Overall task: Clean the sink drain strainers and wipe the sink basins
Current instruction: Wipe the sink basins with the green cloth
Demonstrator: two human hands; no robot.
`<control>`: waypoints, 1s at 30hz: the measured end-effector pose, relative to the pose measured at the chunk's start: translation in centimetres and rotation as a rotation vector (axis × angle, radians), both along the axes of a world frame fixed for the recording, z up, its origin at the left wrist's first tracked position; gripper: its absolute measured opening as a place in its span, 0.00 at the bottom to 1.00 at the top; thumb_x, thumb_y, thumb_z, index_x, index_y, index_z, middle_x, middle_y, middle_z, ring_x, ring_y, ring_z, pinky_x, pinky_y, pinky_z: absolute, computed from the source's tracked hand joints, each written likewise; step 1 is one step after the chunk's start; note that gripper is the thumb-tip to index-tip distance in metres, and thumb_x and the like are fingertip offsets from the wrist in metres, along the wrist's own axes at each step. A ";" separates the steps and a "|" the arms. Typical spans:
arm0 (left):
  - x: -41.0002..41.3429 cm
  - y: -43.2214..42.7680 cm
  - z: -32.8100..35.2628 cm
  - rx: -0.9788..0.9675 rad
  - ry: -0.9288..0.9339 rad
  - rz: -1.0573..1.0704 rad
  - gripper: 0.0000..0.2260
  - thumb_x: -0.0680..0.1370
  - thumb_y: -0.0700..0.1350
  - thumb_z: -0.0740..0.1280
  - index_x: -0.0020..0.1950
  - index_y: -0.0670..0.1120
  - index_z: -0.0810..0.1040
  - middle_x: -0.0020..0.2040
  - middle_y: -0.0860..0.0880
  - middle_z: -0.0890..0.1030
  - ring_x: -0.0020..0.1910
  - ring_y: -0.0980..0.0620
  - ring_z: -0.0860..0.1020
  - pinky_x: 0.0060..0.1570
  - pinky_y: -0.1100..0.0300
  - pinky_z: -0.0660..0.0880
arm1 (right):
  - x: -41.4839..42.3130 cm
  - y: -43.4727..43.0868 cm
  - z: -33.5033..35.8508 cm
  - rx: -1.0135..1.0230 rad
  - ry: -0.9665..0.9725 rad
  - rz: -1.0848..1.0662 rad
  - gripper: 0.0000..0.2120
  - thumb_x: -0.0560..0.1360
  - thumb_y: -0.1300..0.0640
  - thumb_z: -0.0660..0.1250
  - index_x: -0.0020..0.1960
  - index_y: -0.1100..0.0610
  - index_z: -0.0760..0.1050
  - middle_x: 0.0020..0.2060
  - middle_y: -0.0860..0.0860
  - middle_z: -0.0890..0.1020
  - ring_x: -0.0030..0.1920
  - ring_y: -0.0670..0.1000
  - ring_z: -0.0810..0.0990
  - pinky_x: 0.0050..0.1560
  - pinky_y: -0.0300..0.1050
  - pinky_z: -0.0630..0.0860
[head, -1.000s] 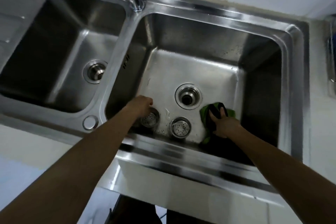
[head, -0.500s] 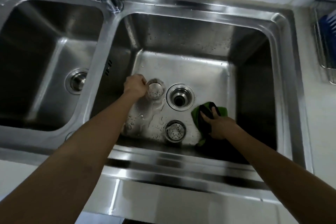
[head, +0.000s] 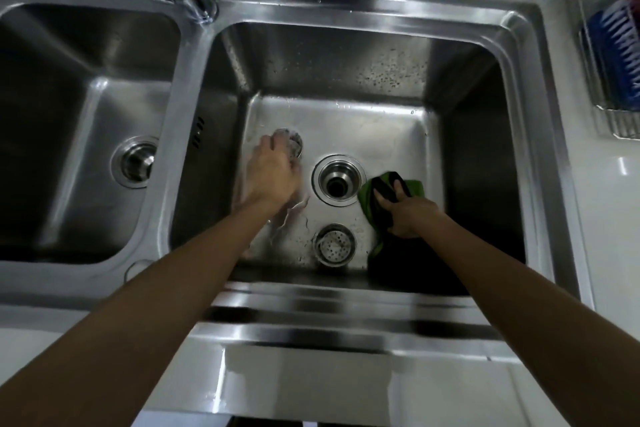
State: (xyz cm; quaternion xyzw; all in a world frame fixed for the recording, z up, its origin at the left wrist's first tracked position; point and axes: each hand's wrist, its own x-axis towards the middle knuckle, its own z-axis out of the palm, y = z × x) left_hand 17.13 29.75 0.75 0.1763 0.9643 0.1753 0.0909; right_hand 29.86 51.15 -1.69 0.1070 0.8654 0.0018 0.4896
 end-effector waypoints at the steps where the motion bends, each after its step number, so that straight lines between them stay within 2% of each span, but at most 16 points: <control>1: 1.1 0.5 0.3 0.089 -0.115 -0.167 0.16 0.77 0.47 0.65 0.63 0.45 0.71 0.60 0.42 0.74 0.56 0.43 0.76 0.54 0.51 0.75 | 0.3 -0.1 0.2 -0.016 -0.023 0.018 0.42 0.77 0.50 0.61 0.75 0.37 0.33 0.76 0.53 0.33 0.72 0.63 0.65 0.65 0.56 0.72; 2: 2.3 1.0 0.4 0.112 -0.313 -0.327 0.16 0.76 0.48 0.66 0.63 0.46 0.72 0.58 0.43 0.76 0.55 0.44 0.77 0.54 0.51 0.75 | 0.8 -0.3 0.3 -0.034 -0.055 0.037 0.41 0.77 0.50 0.61 0.75 0.37 0.33 0.76 0.53 0.32 0.72 0.64 0.64 0.66 0.56 0.71; 3: 3.3 1.6 0.4 0.044 -0.487 -0.481 0.19 0.76 0.50 0.68 0.64 0.47 0.72 0.59 0.44 0.77 0.55 0.44 0.77 0.55 0.51 0.75 | 1.3 -0.4 0.3 -0.050 -0.087 0.056 0.41 0.78 0.50 0.60 0.75 0.37 0.32 0.76 0.53 0.31 0.73 0.64 0.63 0.67 0.57 0.70; 4: 4.1 2.2 0.4 -0.114 -0.564 -0.625 0.21 0.75 0.52 0.68 0.66 0.49 0.71 0.60 0.45 0.77 0.57 0.44 0.77 0.56 0.51 0.75 | 1.7 -0.5 0.2 -0.063 -0.112 0.072 0.40 0.78 0.49 0.60 0.74 0.37 0.32 0.75 0.53 0.30 0.73 0.64 0.62 0.67 0.58 0.69; 6: 5.5 3.2 -0.2 -0.434 -0.482 -0.789 0.20 0.77 0.50 0.66 0.68 0.51 0.70 0.64 0.44 0.75 0.60 0.43 0.75 0.55 0.51 0.73 | 2.6 -0.5 -0.3 -0.074 -0.117 0.102 0.40 0.78 0.46 0.60 0.74 0.35 0.31 0.75 0.52 0.29 0.75 0.65 0.58 0.67 0.60 0.69; 7: 5.9 3.6 -0.4 -0.511 -0.420 -0.790 0.17 0.78 0.46 0.65 0.67 0.51 0.71 0.64 0.43 0.74 0.61 0.42 0.75 0.55 0.51 0.73 | 2.8 -0.4 -0.5 -0.067 -0.095 0.112 0.40 0.78 0.45 0.61 0.73 0.34 0.32 0.75 0.51 0.30 0.76 0.64 0.56 0.67 0.61 0.69; 9: 5.7 4.3 -0.7 -0.523 -0.355 -0.703 0.15 0.78 0.41 0.63 0.65 0.48 0.75 0.63 0.40 0.74 0.61 0.40 0.75 0.54 0.52 0.73 | 2.4 0.1 -0.5 -0.041 -0.037 0.102 0.39 0.78 0.47 0.61 0.73 0.33 0.33 0.76 0.49 0.31 0.76 0.62 0.56 0.65 0.61 0.71; 11: 4.5 4.6 -1.0 -0.449 -0.356 -0.571 0.13 0.77 0.40 0.64 0.61 0.46 0.78 0.61 0.40 0.77 0.58 0.40 0.77 0.54 0.54 0.73 | 1.6 0.4 -0.4 -0.033 0.018 0.061 0.39 0.78 0.52 0.60 0.74 0.33 0.35 0.76 0.49 0.32 0.76 0.62 0.56 0.64 0.60 0.71; 13: 2.7 4.9 -1.2 -0.329 -0.330 -0.397 0.11 0.76 0.42 0.67 0.58 0.45 0.79 0.57 0.41 0.80 0.56 0.42 0.79 0.53 0.54 0.74 | 0.8 0.8 -0.6 -0.046 0.056 0.029 0.40 0.77 0.55 0.60 0.74 0.33 0.35 0.76 0.49 0.32 0.76 0.62 0.54 0.66 0.61 0.70; 16: 0.0 5.9 -0.9 -0.075 -0.302 -0.026 0.11 0.74 0.44 0.71 0.56 0.43 0.79 0.53 0.43 0.82 0.54 0.44 0.79 0.51 0.55 0.75 | 0.9 1.3 -1.3 -0.063 0.049 0.004 0.41 0.78 0.54 0.61 0.73 0.32 0.34 0.76 0.48 0.31 0.77 0.63 0.48 0.67 0.64 0.67; 21: -2.2 8.5 -1.6 0.162 -0.323 0.415 0.13 0.73 0.44 0.71 0.56 0.42 0.79 0.54 0.43 0.82 0.54 0.44 0.80 0.49 0.57 0.76 | 1.6 1.1 -2.1 -0.061 0.072 -0.017 0.41 0.79 0.53 0.61 0.73 0.33 0.33 0.75 0.48 0.30 0.77 0.63 0.44 0.70 0.63 0.64; 26: -2.1 9.5 -2.2 0.243 -0.398 0.606 0.17 0.74 0.40 0.69 0.62 0.37 0.74 0.60 0.39 0.79 0.58 0.41 0.79 0.54 0.54 0.76 | 1.7 1.2 -2.0 -0.068 0.071 0.052 0.41 0.78 0.50 0.61 0.74 0.34 0.33 0.76 0.48 0.30 0.77 0.65 0.44 0.70 0.63 0.64; 30: -2.3 8.1 -0.1 0.279 -0.434 0.564 0.19 0.77 0.42 0.66 0.67 0.39 0.70 0.64 0.40 0.76 0.62 0.41 0.76 0.58 0.53 0.74 | 2.8 1.0 -0.9 -0.113 0.023 0.327 0.38 0.79 0.49 0.60 0.74 0.35 0.34 0.76 0.47 0.31 0.77 0.65 0.42 0.66 0.64 0.69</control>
